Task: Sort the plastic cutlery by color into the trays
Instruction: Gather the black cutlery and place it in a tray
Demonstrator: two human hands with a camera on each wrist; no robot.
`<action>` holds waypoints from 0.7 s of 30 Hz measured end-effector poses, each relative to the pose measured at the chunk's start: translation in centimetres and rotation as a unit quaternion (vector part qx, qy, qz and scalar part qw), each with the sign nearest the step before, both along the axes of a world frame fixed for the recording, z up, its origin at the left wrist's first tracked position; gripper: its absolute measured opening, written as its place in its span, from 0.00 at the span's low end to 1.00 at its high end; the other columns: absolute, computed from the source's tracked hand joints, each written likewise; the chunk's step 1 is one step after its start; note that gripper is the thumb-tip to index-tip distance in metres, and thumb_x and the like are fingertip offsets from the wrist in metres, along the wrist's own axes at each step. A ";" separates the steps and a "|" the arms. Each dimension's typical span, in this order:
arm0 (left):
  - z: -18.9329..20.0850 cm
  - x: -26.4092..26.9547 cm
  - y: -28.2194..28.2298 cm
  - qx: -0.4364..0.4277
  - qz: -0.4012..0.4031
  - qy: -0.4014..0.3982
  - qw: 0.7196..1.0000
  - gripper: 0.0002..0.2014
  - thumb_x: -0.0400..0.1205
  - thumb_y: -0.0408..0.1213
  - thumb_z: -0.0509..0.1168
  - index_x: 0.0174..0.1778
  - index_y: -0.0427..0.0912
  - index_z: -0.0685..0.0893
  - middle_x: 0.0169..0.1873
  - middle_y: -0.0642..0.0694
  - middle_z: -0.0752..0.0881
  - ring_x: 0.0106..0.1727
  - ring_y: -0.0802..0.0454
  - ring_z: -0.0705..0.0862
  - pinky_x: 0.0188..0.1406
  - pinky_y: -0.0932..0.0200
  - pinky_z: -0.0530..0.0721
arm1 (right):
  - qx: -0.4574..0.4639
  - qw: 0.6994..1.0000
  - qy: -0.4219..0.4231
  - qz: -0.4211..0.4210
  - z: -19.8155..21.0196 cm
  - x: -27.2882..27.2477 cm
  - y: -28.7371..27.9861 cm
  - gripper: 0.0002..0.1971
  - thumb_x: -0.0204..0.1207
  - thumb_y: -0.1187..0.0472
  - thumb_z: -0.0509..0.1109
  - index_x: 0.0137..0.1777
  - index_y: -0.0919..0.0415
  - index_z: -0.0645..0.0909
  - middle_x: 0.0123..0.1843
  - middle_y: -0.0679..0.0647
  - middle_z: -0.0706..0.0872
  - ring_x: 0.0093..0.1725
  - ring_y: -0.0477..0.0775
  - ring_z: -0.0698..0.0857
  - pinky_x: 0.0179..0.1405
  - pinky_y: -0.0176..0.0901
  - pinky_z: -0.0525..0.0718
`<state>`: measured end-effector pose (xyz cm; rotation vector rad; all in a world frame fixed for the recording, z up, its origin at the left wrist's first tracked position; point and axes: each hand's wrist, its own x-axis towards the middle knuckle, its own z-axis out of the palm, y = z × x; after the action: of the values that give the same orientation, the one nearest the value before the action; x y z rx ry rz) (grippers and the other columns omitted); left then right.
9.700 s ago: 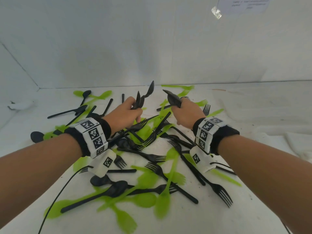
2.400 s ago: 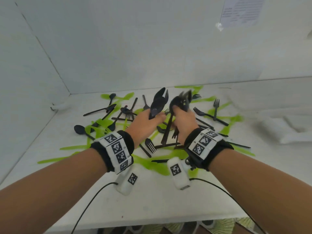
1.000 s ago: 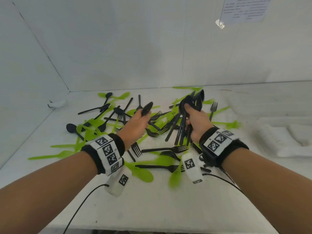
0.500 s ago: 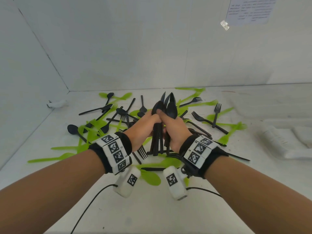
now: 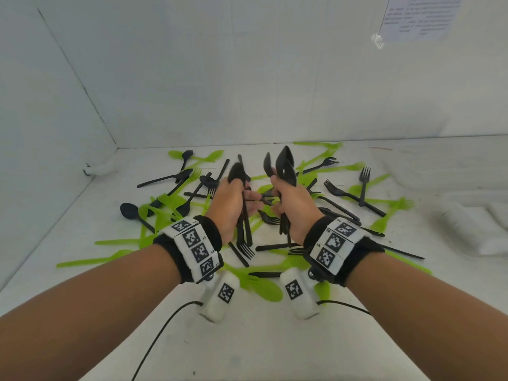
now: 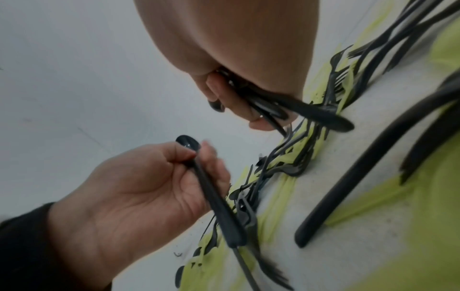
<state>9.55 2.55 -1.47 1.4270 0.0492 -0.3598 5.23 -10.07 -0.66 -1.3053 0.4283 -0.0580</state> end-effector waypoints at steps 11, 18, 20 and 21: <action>-0.4 1.7 -1.1 -0.035 -0.037 0.027 0.998 0.26 0.86 0.50 0.64 0.70 0.32 0.76 0.46 0.39 0.85 0.34 0.52 0.80 0.28 0.57 0.78 | -0.100 0.989 -0.083 0.076 -1.5 -0.9 2.0 0.10 0.89 0.59 0.62 0.54 0.55 0.87 0.37 0.46 0.84 0.33 0.44 0.78 0.35 0.36 0.78; -0.9 1.9 -0.1 0.007 0.032 -0.002 0.999 0.09 0.92 0.42 0.57 0.61 0.41 0.76 0.31 0.46 0.82 0.28 0.53 0.82 0.28 0.59 0.82 | -0.064 0.997 -0.018 -0.030 -1.1 -0.7 -0.7 0.18 0.85 0.41 0.67 0.66 0.51 0.75 0.36 0.46 0.72 0.26 0.46 0.68 0.26 0.40 0.73; -0.6 1.7 -0.4 0.043 0.033 -0.042 0.998 0.09 0.92 0.43 0.58 0.58 0.41 0.76 0.30 0.47 0.78 0.24 0.57 0.76 0.23 0.62 0.77 | -0.023 1.000 -0.001 -0.006 -1.1 -0.7 -0.8 0.20 0.84 0.40 0.66 0.69 0.48 0.68 0.37 0.51 0.71 0.22 0.46 0.65 0.24 0.42 0.73; -0.6 1.7 -0.6 0.057 0.031 -0.062 0.996 0.09 0.91 0.43 0.58 0.58 0.40 0.76 0.31 0.47 0.76 0.23 0.58 0.73 0.22 0.63 0.75 | -0.013 1.000 -0.009 0.012 -0.9 -0.8 -0.7 0.17 0.86 0.42 0.64 0.68 0.47 0.68 0.37 0.52 0.71 0.21 0.46 0.64 0.24 0.42 0.72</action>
<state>11.24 1.93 -2.03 1.5548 0.0145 -0.2195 4.45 -10.81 -1.61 -1.3348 0.3976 -0.0546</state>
